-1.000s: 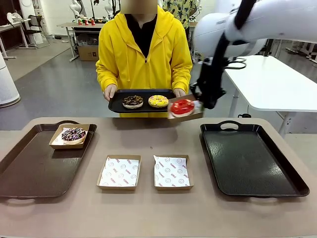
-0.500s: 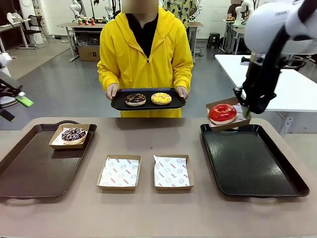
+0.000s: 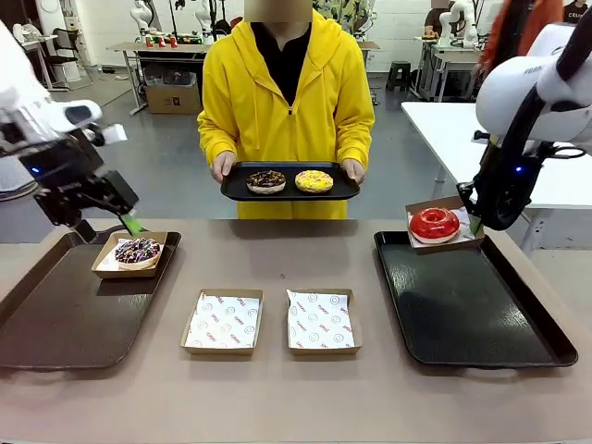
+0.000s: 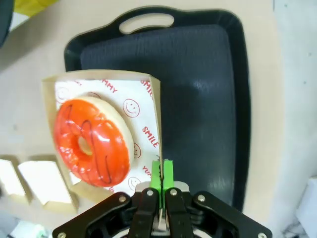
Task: Individually package the donuts and arrange them on the tray.
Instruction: Place the picked Paper togo box on the Handle tray while simultaneously picking up another Paper togo box from the table with the other hand.
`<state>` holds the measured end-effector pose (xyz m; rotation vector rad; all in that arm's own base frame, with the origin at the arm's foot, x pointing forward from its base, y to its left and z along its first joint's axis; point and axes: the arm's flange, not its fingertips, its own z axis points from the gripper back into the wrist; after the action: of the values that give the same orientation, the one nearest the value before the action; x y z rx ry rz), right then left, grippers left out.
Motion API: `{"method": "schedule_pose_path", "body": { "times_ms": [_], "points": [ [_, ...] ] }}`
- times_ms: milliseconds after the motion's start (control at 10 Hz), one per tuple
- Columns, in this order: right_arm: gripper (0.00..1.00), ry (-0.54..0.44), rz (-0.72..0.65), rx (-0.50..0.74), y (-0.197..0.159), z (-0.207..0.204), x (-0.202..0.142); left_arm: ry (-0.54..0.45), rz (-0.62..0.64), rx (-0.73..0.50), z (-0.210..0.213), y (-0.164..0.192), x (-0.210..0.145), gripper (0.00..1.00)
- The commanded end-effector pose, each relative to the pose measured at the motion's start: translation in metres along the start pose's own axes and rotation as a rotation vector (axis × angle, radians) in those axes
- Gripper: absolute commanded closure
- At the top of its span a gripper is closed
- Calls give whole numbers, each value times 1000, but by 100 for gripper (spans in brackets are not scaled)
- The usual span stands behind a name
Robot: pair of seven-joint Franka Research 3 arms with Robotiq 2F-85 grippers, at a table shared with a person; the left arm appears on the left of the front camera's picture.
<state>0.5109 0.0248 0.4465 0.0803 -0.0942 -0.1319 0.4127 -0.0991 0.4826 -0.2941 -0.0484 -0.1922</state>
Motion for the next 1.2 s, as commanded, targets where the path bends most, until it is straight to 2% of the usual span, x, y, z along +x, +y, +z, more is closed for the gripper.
{"method": "schedule_pose_path", "body": {
  "times_ms": [0, 300, 700, 1000, 1100],
  "points": [
    [99, 27, 22, 20, 3, -12, 24, 10, 3, 106, -31, -19, 9, 0],
    [99, 103, 40, -24, 9, -30, 42, 10, -14, 203, -82, -52, 16, 0],
    [99, 77, 17, -13, 8, -36, 33, -9, 18, 300, -138, -74, 21, 0],
    [99, 77, 17, -13, 8, -36, 33, -45, 62, 255, -149, -80, 18, 0],
    [99, 77, 17, -13, 8, -36, 33, -2, 22, 263, -145, -74, 21, 0]
  ]
}}
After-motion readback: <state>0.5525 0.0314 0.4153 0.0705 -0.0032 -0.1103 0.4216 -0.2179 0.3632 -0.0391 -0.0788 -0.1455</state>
